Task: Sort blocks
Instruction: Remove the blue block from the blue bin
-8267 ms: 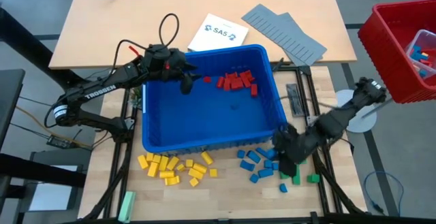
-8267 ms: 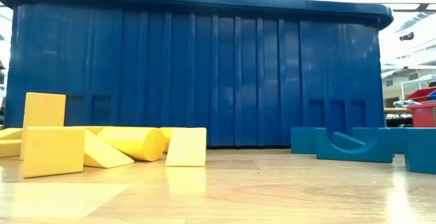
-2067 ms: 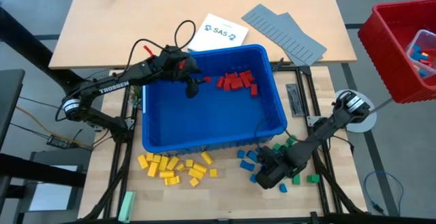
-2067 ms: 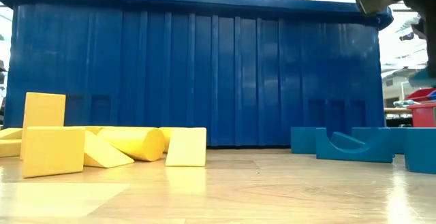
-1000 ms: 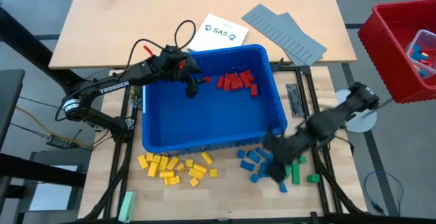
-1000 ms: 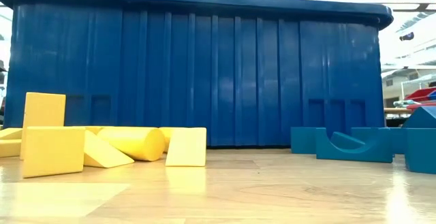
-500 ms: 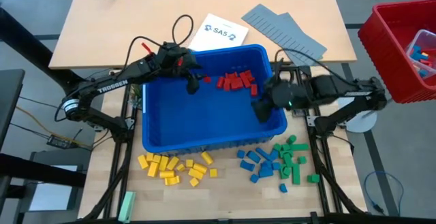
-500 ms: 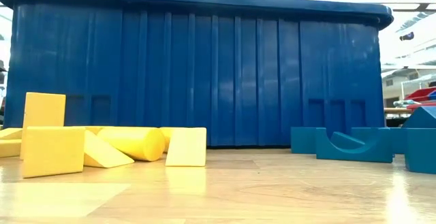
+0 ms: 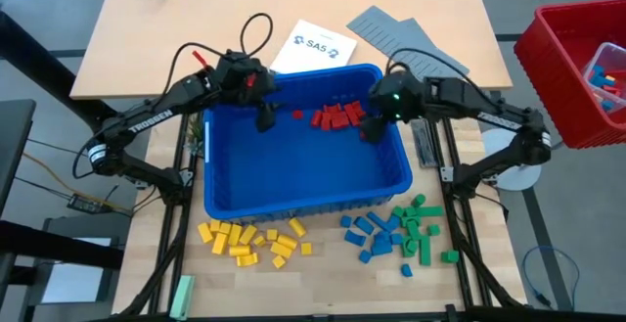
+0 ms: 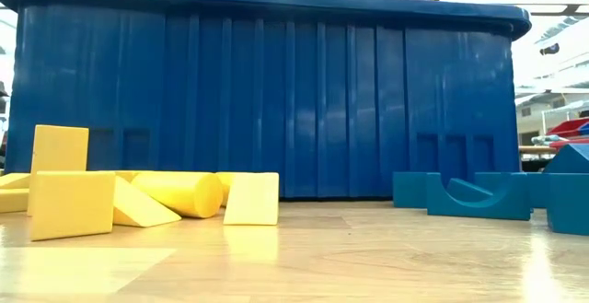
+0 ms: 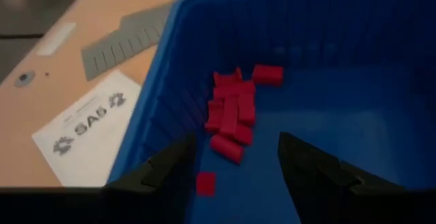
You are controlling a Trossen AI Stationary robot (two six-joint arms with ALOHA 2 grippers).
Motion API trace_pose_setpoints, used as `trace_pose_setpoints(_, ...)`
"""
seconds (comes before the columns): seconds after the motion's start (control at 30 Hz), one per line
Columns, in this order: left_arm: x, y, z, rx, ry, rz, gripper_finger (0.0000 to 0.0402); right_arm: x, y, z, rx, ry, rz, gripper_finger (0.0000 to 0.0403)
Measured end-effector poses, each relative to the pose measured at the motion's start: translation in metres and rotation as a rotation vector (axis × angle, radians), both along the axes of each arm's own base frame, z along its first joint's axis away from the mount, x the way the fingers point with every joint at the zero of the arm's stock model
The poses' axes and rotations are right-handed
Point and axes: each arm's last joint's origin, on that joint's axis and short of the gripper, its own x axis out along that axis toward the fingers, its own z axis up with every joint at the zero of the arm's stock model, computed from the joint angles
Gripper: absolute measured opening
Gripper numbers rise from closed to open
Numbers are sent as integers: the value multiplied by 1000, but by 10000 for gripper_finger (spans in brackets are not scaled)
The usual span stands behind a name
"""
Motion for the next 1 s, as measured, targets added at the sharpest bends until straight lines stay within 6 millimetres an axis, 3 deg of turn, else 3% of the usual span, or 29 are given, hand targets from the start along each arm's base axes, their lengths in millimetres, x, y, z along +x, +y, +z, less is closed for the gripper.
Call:
trace_pose_setpoints(0.2, -4, 1, -8, -45, 62, 9, 218, 13, -25, -17, 72, 60, 61, 229)
trace_pose_setpoints(0.33, -11, -6, -1, -79, 25, -28, 218, 8, -25, -15, 87, 66, 190, 229)
trace_pose_setpoints(0.5, -11, -22, 8, -181, -70, -214, 218, -2, -5, -1, 197, -61, 552, 229)
trace_pose_setpoints(0.63, 0, -24, 15, -192, -191, -213, 219, 2, 7, 3, 306, -144, 671, 229)
trace_pose_setpoints(0.77, 10, -31, 19, -285, -268, -267, 218, 12, 16, 6, 349, -204, 683, 229)
trace_pose_setpoints(0.87, 14, -51, 15, -320, -213, -306, 216, 13, 30, 4, 323, -158, 752, 229)
trace_pose_setpoints(1.0, 10, -93, 14, -321, -112, -355, 209, 11, 54, 0, 259, -69, 783, 228)
